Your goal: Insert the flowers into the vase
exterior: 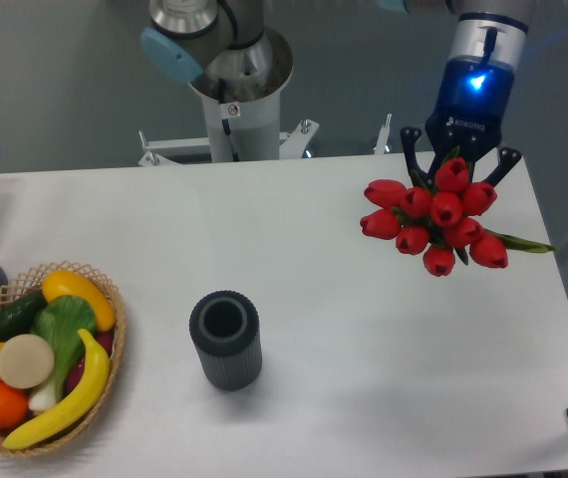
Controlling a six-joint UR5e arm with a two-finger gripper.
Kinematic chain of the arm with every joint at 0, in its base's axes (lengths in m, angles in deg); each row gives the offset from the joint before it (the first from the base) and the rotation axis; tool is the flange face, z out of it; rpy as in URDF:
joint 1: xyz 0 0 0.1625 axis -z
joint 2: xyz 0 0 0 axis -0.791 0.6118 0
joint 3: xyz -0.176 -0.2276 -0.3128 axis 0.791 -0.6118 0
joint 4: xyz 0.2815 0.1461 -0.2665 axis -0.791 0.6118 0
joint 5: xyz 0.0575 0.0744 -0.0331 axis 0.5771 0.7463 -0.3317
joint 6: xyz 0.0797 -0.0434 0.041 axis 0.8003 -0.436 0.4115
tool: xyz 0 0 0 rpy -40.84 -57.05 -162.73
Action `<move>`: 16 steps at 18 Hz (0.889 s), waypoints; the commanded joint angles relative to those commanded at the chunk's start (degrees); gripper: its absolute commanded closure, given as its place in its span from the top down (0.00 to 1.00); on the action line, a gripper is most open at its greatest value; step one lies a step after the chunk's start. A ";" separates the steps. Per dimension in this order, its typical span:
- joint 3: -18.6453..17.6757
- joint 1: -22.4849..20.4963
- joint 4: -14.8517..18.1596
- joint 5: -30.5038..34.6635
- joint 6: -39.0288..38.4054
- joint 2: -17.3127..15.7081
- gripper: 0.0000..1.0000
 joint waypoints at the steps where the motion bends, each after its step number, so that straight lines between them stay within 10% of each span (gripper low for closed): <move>1: -0.61 0.09 -0.09 0.26 -0.09 -0.17 0.37; 16: -0.61 0.70 -0.18 -0.26 -0.26 -0.18 0.37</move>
